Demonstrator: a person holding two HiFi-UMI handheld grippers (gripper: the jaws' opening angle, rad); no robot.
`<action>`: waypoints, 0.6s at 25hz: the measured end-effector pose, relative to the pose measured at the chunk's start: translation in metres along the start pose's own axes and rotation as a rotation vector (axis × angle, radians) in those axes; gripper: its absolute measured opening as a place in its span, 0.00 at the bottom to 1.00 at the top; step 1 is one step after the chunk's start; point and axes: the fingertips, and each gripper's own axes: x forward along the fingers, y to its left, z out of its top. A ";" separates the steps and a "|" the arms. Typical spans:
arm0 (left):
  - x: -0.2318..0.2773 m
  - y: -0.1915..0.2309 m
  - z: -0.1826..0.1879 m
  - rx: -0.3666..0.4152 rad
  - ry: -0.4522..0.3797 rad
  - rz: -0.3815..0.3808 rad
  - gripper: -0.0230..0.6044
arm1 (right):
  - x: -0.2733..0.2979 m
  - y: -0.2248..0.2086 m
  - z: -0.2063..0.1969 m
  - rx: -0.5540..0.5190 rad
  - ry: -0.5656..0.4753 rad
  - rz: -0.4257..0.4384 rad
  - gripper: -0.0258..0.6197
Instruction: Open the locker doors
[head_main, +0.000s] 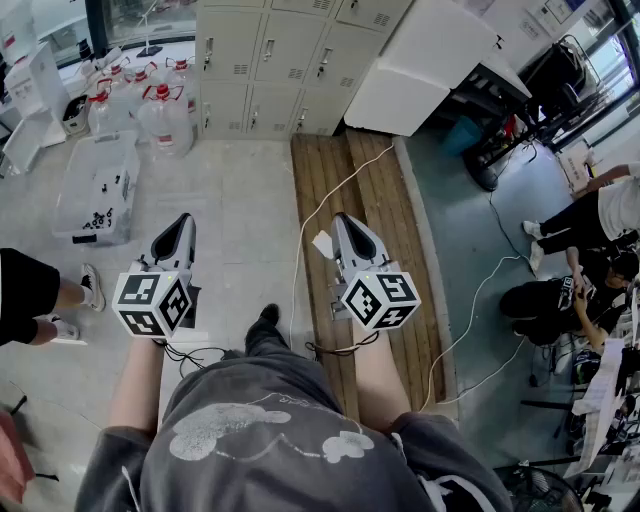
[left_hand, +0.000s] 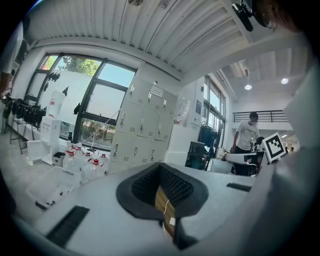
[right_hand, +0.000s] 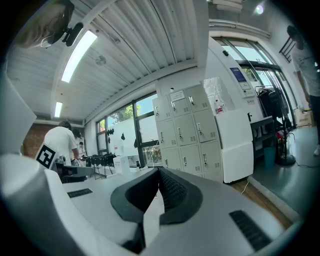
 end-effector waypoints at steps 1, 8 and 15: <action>-0.001 -0.001 0.001 0.010 -0.004 0.005 0.05 | -0.001 0.000 0.002 -0.011 -0.002 0.000 0.09; -0.008 0.001 0.006 0.075 -0.024 0.041 0.05 | 0.000 0.014 0.014 -0.093 -0.026 0.010 0.09; -0.028 0.010 -0.012 0.078 -0.019 0.060 0.05 | 0.000 0.036 -0.004 -0.108 -0.006 0.025 0.09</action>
